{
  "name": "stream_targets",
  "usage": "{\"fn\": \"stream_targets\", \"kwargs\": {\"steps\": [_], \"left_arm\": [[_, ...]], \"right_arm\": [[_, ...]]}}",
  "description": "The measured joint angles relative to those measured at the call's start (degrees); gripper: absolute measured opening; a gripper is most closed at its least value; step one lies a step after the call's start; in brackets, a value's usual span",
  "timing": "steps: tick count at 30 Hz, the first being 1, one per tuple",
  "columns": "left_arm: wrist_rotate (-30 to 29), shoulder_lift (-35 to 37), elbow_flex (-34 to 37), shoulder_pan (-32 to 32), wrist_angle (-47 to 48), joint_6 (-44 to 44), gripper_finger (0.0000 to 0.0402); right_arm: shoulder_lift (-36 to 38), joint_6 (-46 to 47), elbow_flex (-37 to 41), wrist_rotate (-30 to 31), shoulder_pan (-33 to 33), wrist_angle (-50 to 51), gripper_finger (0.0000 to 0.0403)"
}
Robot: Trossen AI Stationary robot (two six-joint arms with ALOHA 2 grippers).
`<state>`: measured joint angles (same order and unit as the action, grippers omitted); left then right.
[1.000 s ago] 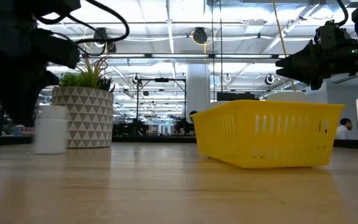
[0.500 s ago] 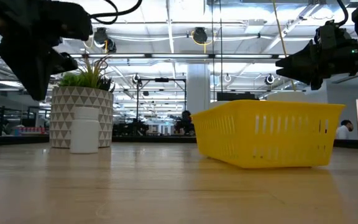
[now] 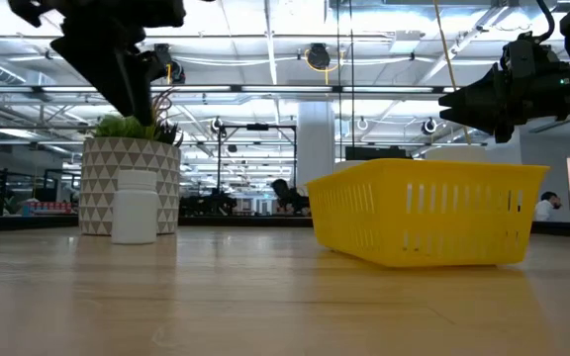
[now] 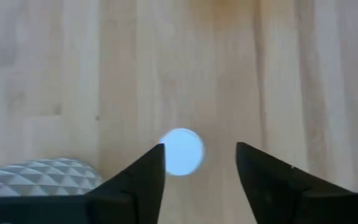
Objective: Pick and place pill bottles into a basket
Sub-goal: Put the top pill bottle into the basket
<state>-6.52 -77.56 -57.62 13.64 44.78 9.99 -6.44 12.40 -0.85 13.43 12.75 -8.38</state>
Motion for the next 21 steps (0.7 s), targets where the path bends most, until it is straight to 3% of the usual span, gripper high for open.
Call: {"fn": "stream_targets", "kwargs": {"steps": [9,21], "left_arm": [[2.54,-6.34,-0.93,-5.65,2.1,-4.96,0.0248],[8.28,-8.61,-0.93,-5.87,2.26,-6.68,0.0258]], "right_arm": [[0.0,-0.01,0.01,0.0,0.0,0.0,0.0177],[-0.02,0.0,0.0,0.0,0.0,-0.01,0.0177]]}}
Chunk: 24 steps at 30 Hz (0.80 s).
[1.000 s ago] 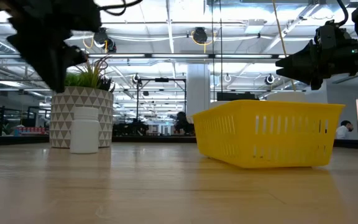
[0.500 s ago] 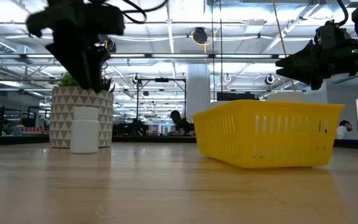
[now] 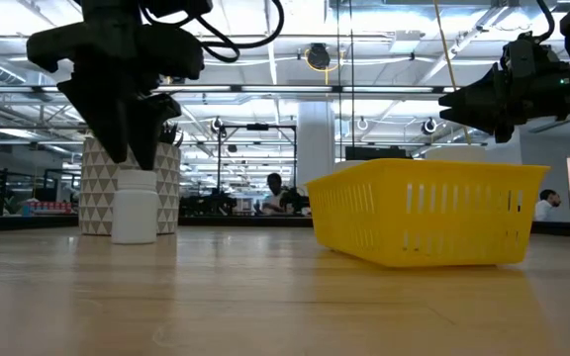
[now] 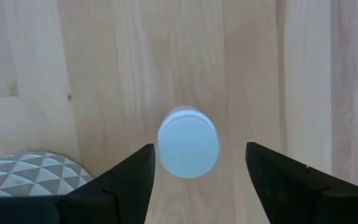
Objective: Pick and place pill bottles into a basket
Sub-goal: Put the top pill bottle into the basket
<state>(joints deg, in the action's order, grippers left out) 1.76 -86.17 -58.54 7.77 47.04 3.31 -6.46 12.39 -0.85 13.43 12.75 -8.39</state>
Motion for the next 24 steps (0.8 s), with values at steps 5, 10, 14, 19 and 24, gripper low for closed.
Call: {"fn": "stream_targets", "kwargs": {"steps": [5,10,14,19,24], "left_arm": [[0.02,-0.18,0.0,0.0,-0.12,0.18,0.0262],[-0.26,-1.59,-0.02,0.0,-0.33,-0.03,0.026],[-0.26,-3.26,-0.02,0.0,-0.28,-0.53,0.0263],[-0.24,-4.67,-0.02,0.0,-0.56,-0.7,0.0261],[-0.26,-4.7,-0.02,-0.07,-1.34,-1.53,0.0259]], "right_arm": [[0.0,0.01,-0.01,0.0,0.0,-0.02,0.0176],[0.0,0.0,0.0,0.0,0.0,-0.02,0.0177],[0.0,0.0,-0.01,0.0,0.0,0.0,0.0176],[0.0,0.0,0.0,0.0,0.0,0.0,0.0174],[0.0,0.01,-0.01,0.0,0.0,-0.03,0.0177]]}}
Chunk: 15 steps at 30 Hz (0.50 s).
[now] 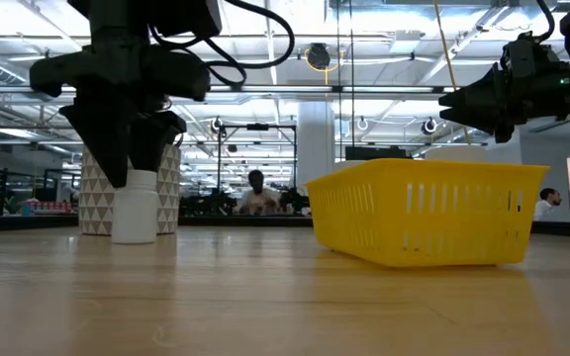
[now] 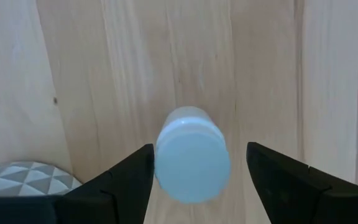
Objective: Pick and place pill bottles into a basket
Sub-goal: Put the top pill bottle into the basket
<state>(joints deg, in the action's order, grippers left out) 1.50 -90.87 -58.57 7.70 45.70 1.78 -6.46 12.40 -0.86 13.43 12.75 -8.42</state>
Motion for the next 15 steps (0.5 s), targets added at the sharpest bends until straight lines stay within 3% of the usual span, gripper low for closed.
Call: {"fn": "stream_targets", "kwargs": {"steps": [15], "left_arm": [[-0.02,0.0,0.0,-0.19,-0.95,-0.13,0.0254]], "right_arm": [[0.0,0.0,0.02,0.0,0.0,0.02,0.0177]]}}
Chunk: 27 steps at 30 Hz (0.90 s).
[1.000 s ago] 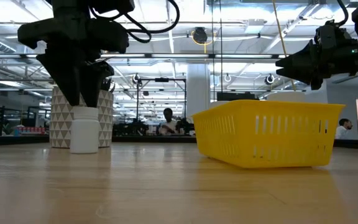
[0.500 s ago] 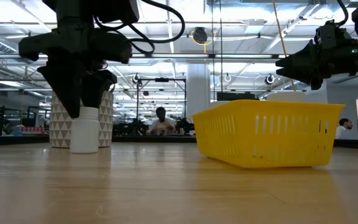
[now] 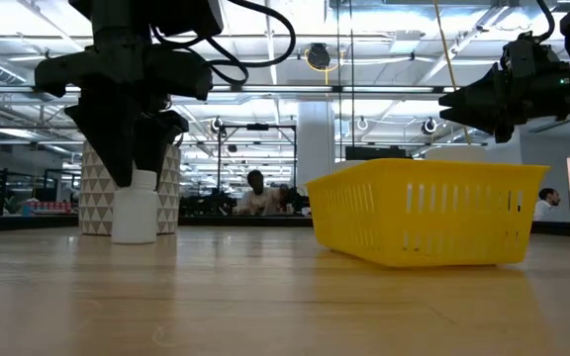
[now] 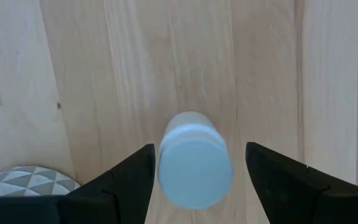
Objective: Pick and place pill bottles into a basket
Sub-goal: Put the top pill bottle into the basket
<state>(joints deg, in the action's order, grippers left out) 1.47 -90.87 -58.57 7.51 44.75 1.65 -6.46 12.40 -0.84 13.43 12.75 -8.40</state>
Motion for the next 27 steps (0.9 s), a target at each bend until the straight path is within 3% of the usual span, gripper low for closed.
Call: {"fn": "stream_targets", "kwargs": {"steps": [27], "left_arm": [[-0.85,-1.65,0.11,-0.13,0.3,1.43,0.0255]], "right_arm": [[0.0,-0.02,0.0,0.0,0.0,0.02,0.0177]]}}
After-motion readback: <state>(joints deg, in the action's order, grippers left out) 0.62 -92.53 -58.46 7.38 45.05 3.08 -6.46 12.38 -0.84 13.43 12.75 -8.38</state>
